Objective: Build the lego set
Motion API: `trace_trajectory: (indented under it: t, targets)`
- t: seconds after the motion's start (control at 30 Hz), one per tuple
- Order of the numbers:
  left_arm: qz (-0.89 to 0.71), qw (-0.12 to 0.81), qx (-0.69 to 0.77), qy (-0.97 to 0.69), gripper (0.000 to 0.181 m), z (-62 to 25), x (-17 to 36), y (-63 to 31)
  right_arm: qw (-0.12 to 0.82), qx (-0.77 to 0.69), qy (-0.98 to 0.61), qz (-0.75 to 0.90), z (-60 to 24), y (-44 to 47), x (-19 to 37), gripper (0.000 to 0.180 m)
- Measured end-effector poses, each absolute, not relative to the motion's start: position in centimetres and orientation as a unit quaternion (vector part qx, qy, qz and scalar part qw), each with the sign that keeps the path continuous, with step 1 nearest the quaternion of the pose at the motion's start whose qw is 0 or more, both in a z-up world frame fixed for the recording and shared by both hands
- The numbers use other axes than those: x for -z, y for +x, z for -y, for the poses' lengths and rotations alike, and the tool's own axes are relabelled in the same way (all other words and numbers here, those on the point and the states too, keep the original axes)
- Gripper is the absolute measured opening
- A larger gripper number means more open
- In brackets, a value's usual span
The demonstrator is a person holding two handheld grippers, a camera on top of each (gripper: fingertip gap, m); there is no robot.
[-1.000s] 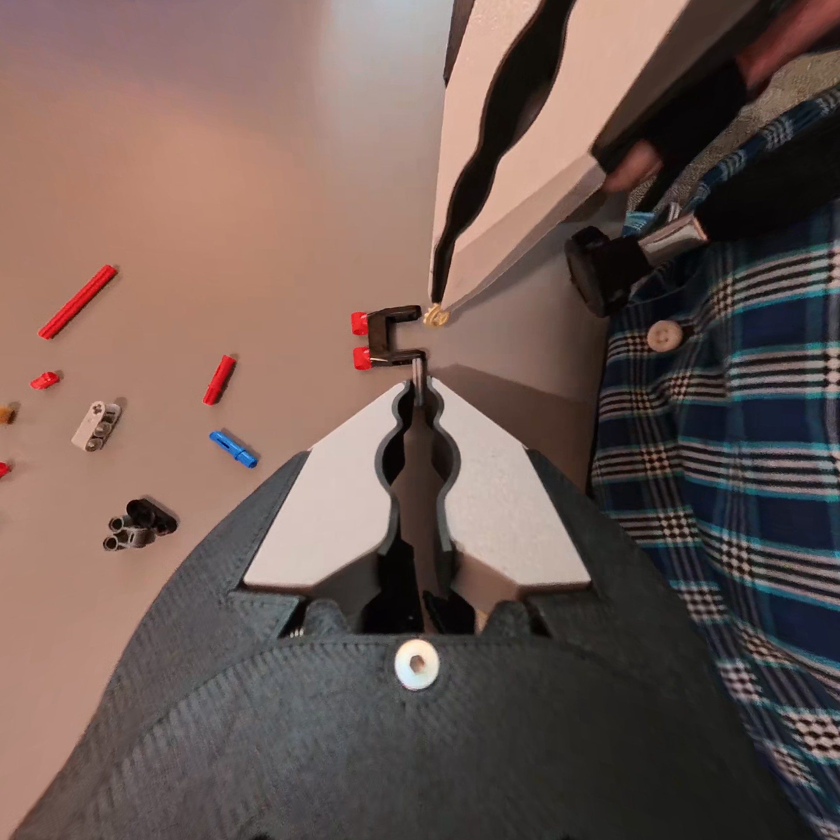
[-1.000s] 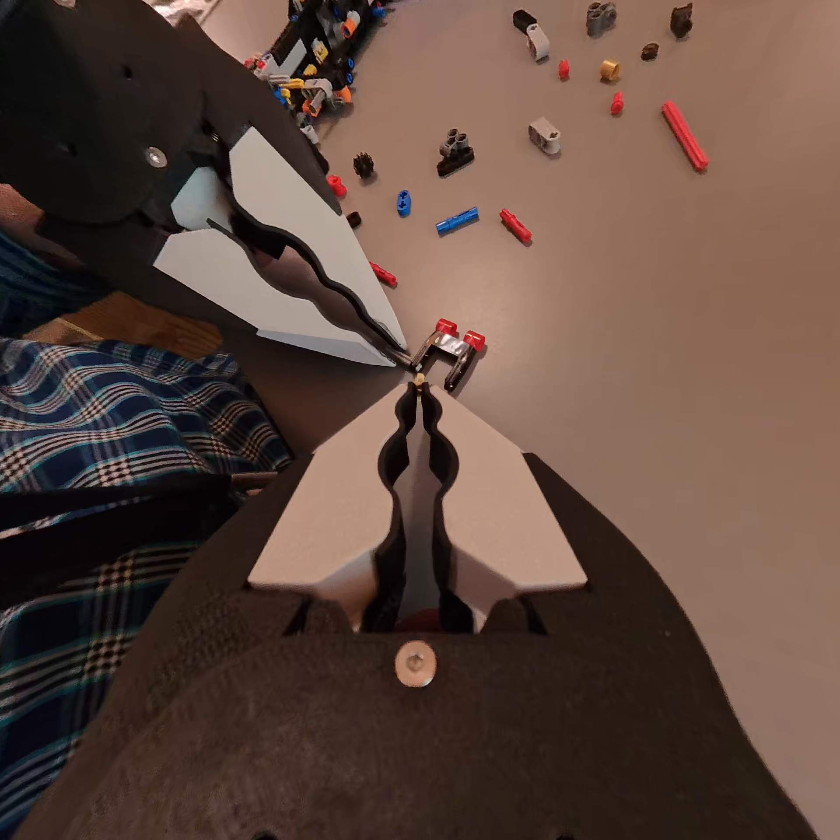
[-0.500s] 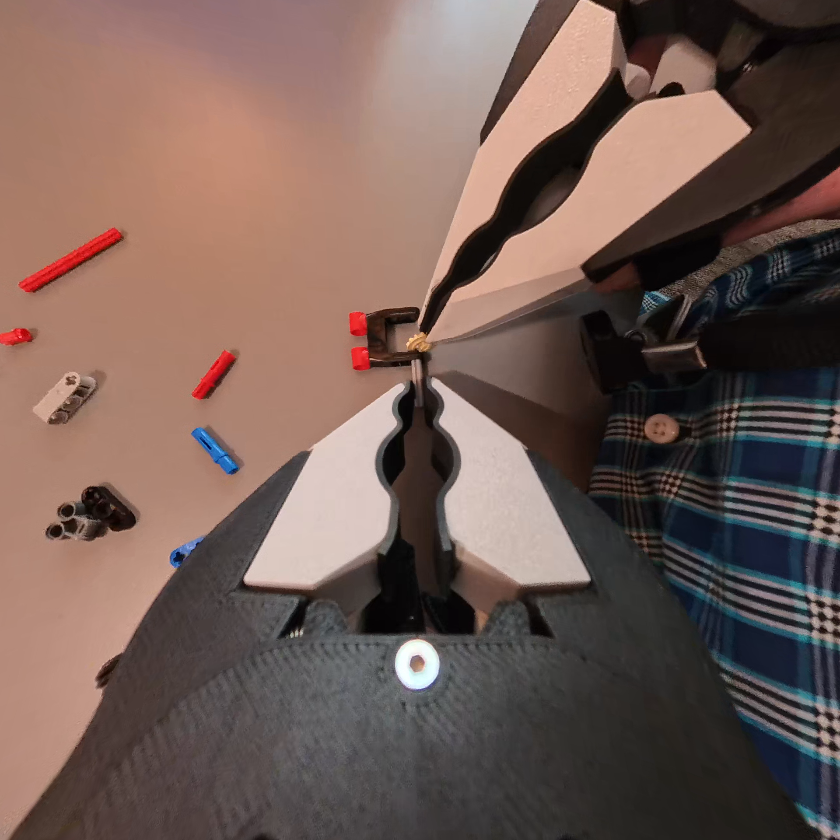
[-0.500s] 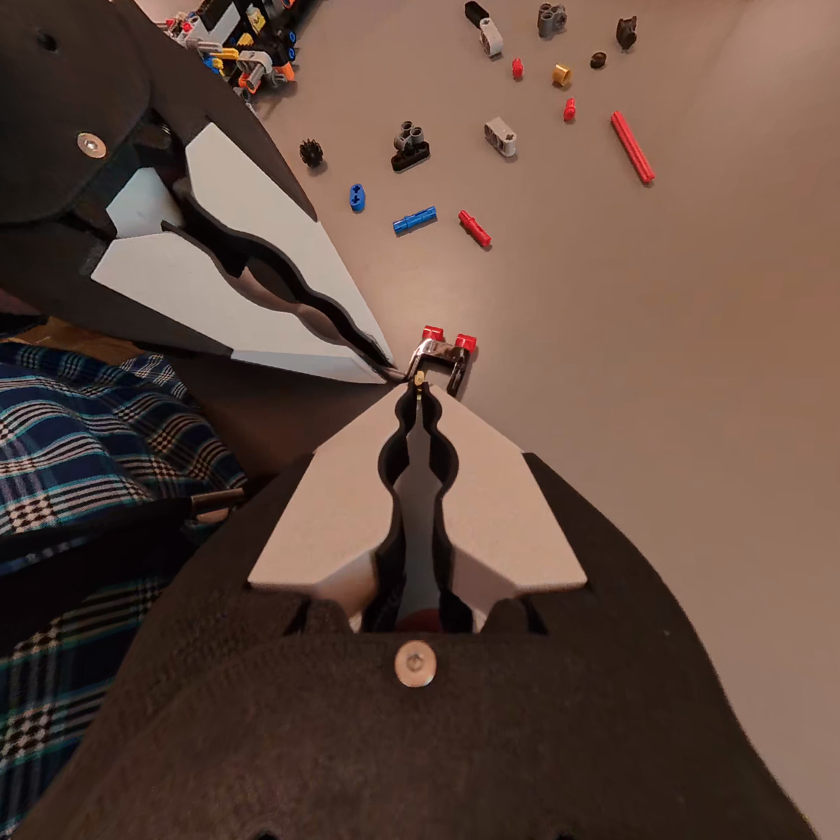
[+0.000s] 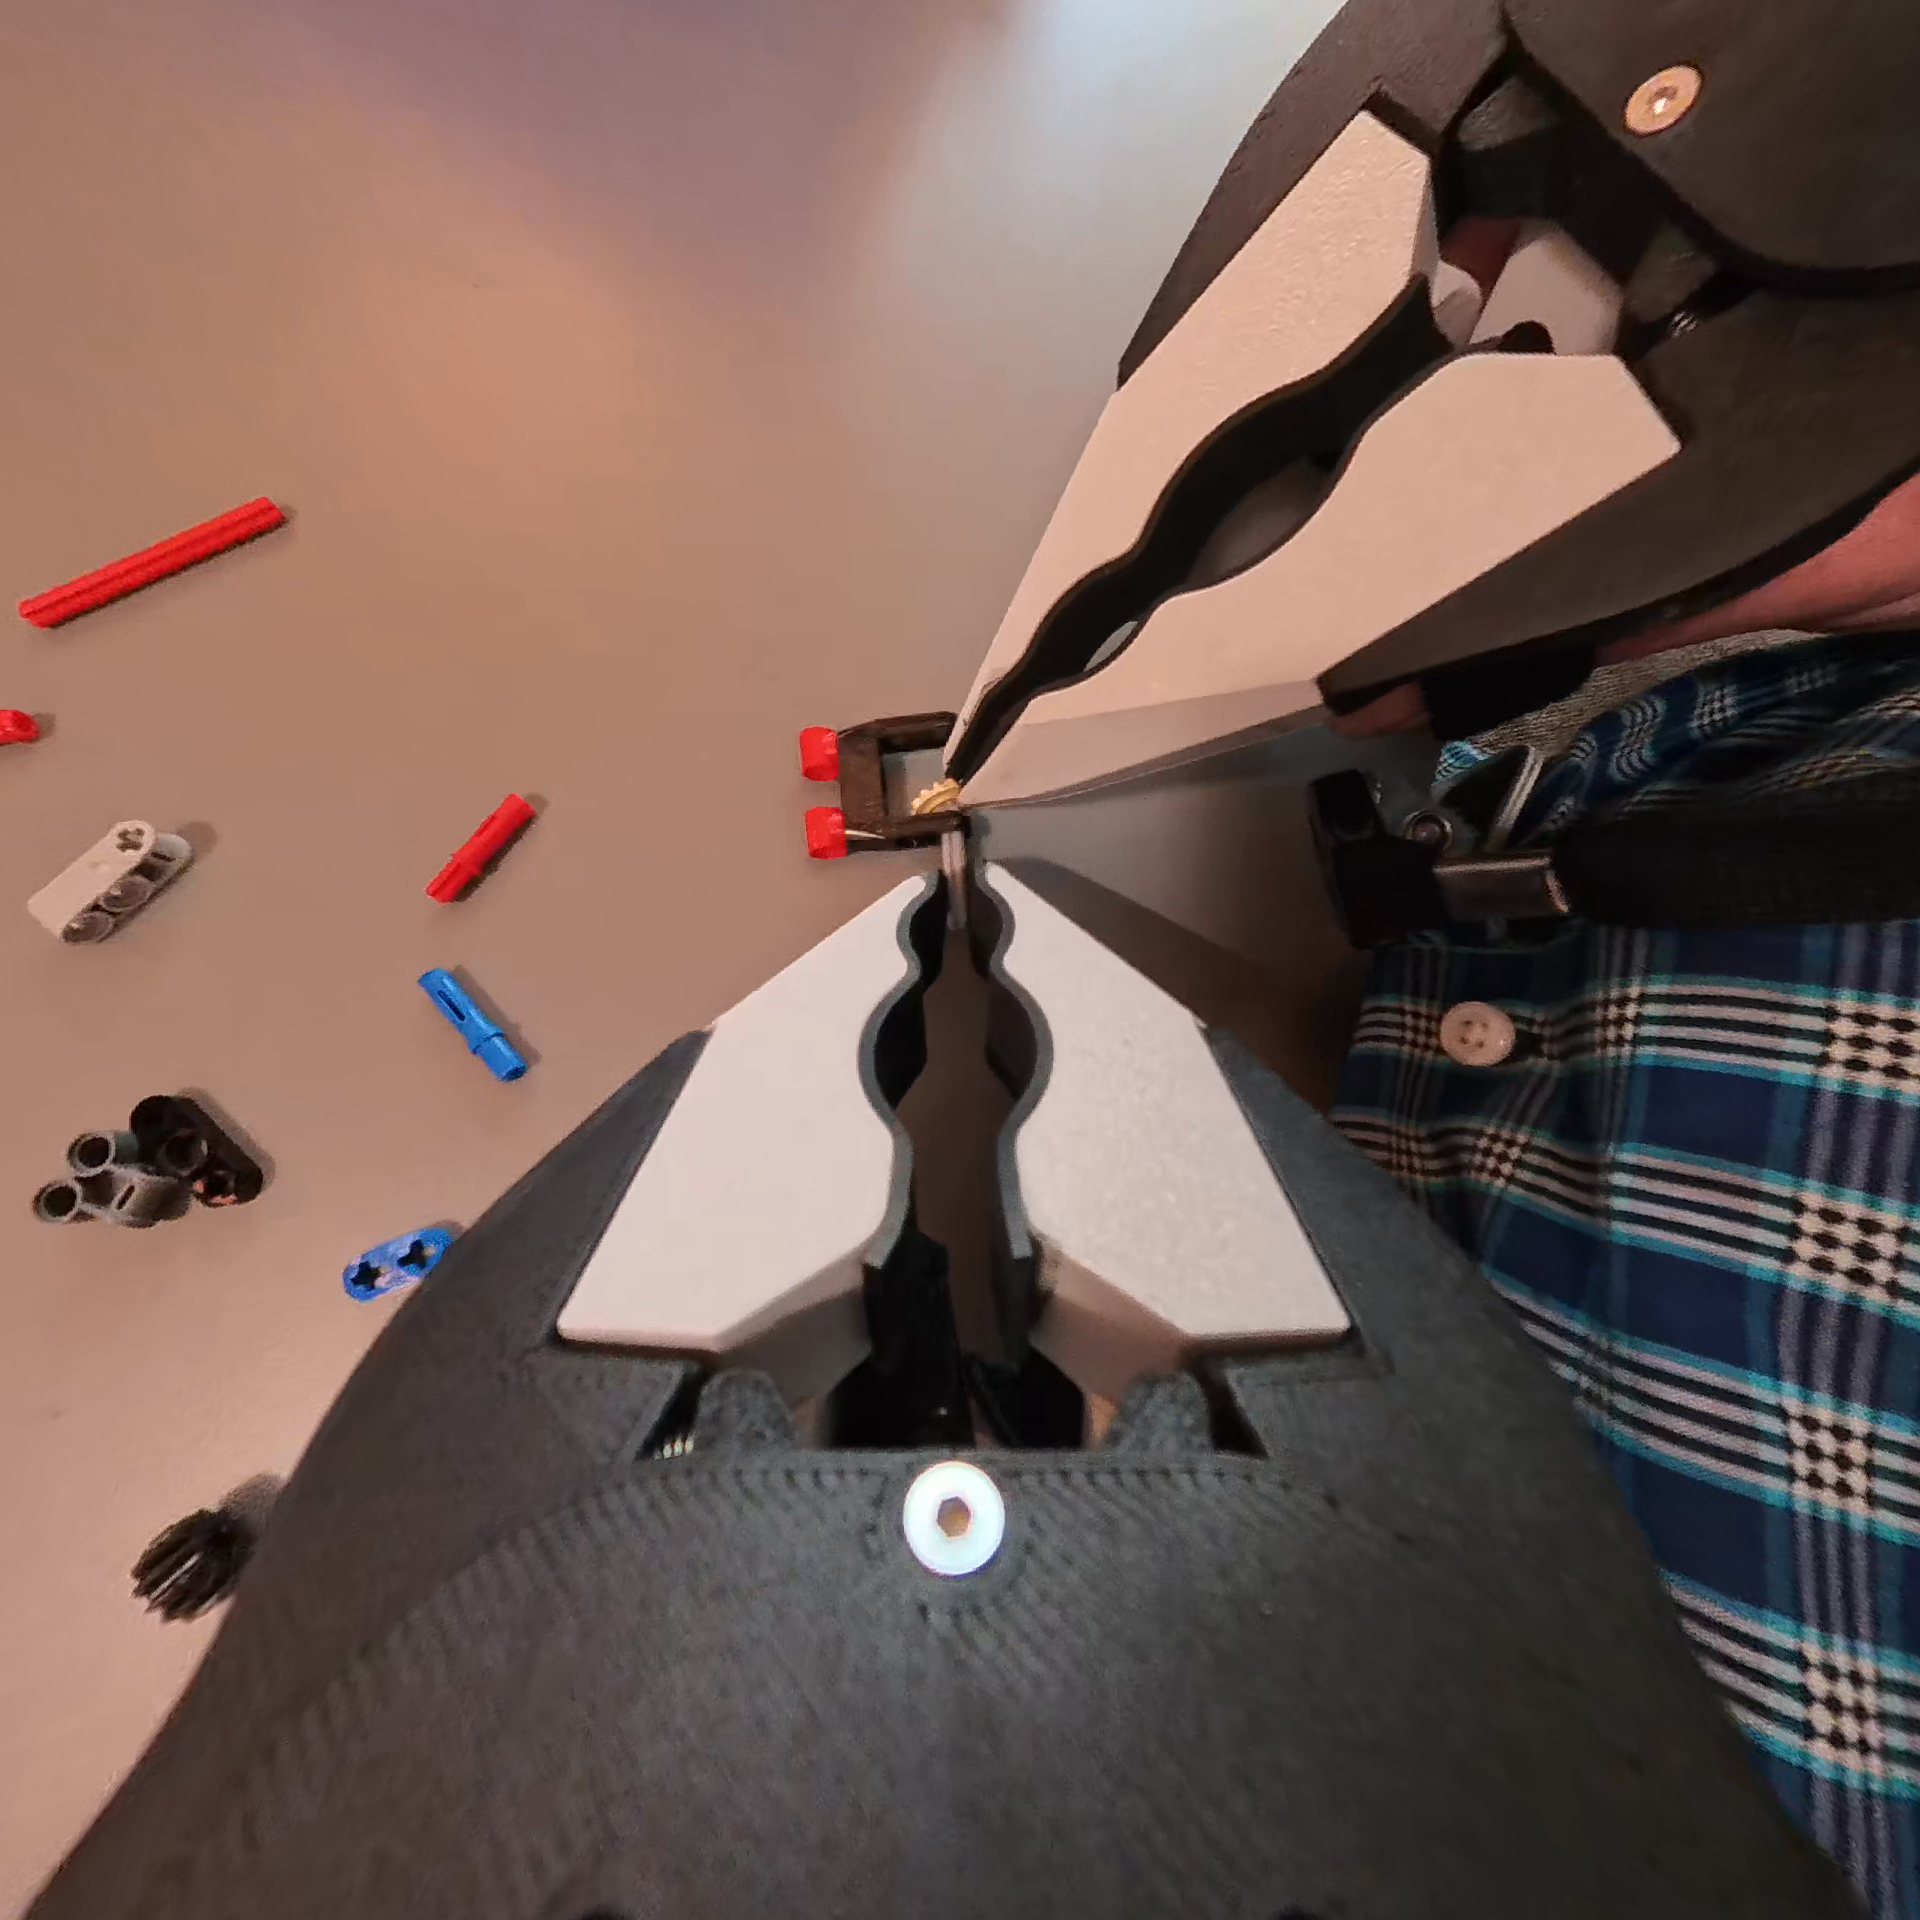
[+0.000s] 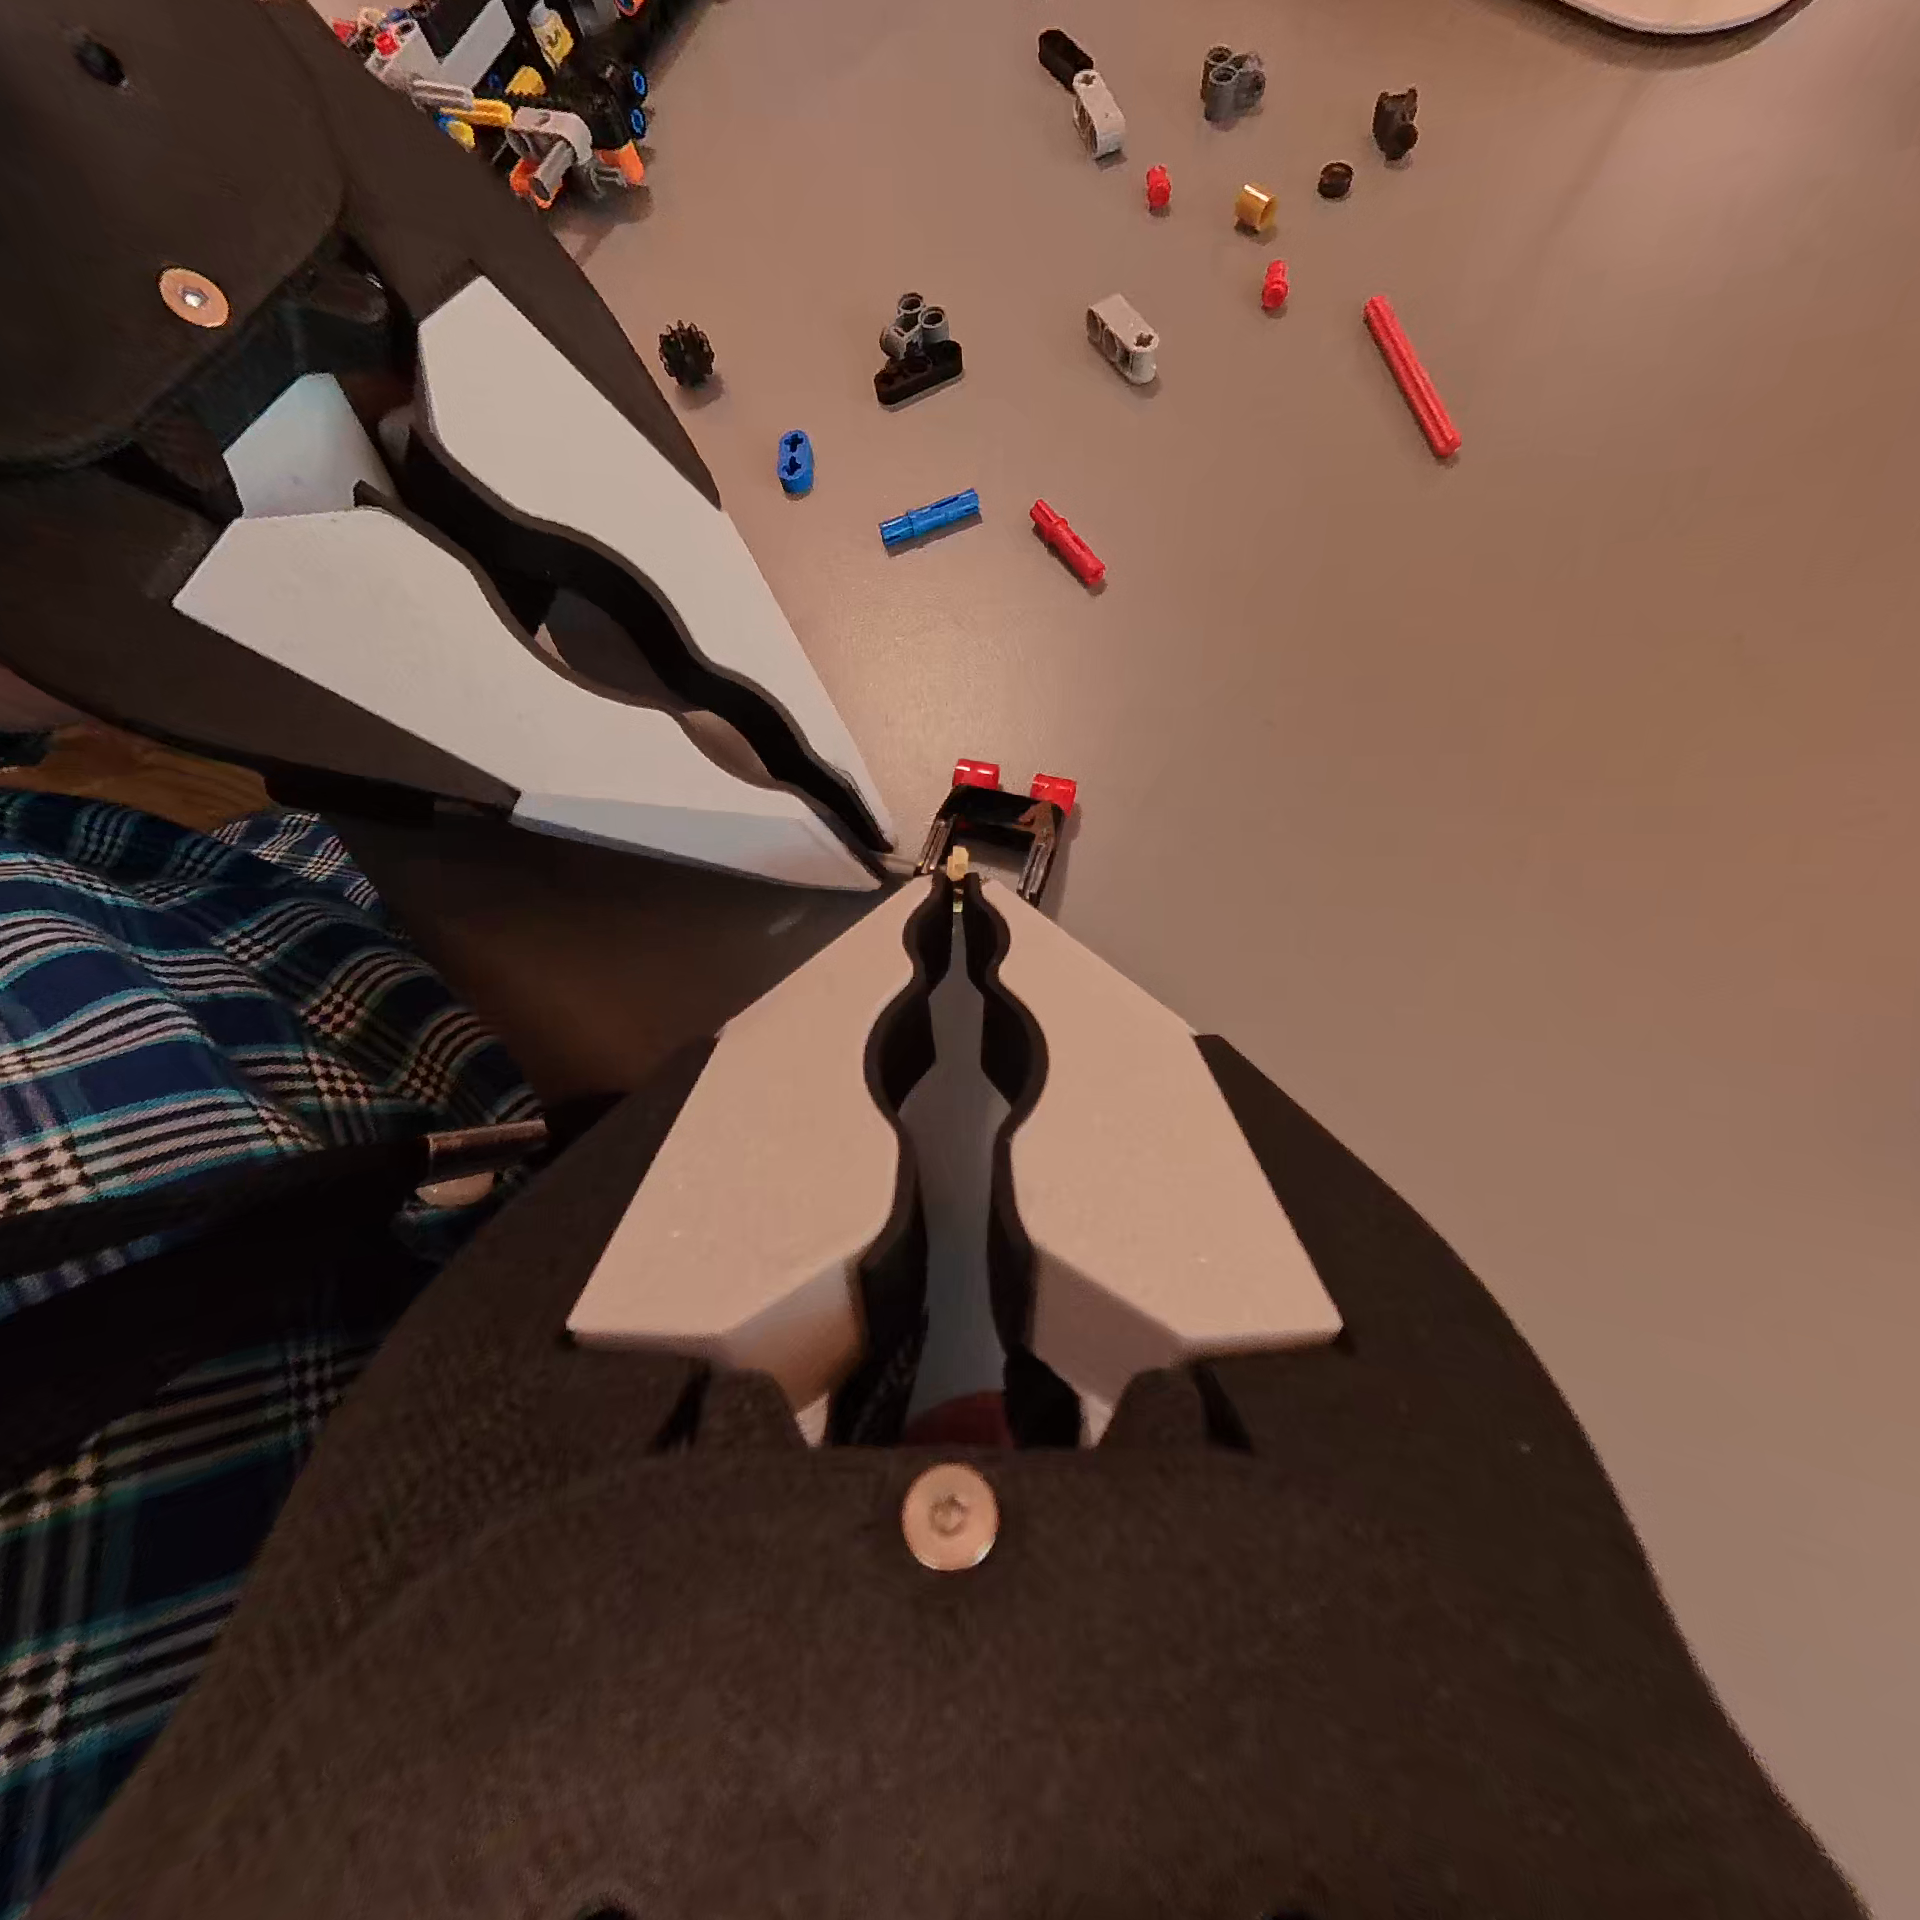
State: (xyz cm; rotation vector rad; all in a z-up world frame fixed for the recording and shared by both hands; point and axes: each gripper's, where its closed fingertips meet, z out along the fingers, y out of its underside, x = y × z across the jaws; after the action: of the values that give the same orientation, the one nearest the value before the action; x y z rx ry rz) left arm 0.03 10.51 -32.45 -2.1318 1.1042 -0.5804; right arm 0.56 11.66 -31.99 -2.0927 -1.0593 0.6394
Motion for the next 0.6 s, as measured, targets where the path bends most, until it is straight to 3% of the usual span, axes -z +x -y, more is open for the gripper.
trace_trajectory:
  t: [0.6]
  targets:
    - [-0.391, 0.317, 0.251, -0.826, 0.002, -10.69, 32.36, 0.16, 0.357, -0.244, -0.804, 0.409, -11.67, 0.59, 31.83, 0.0]
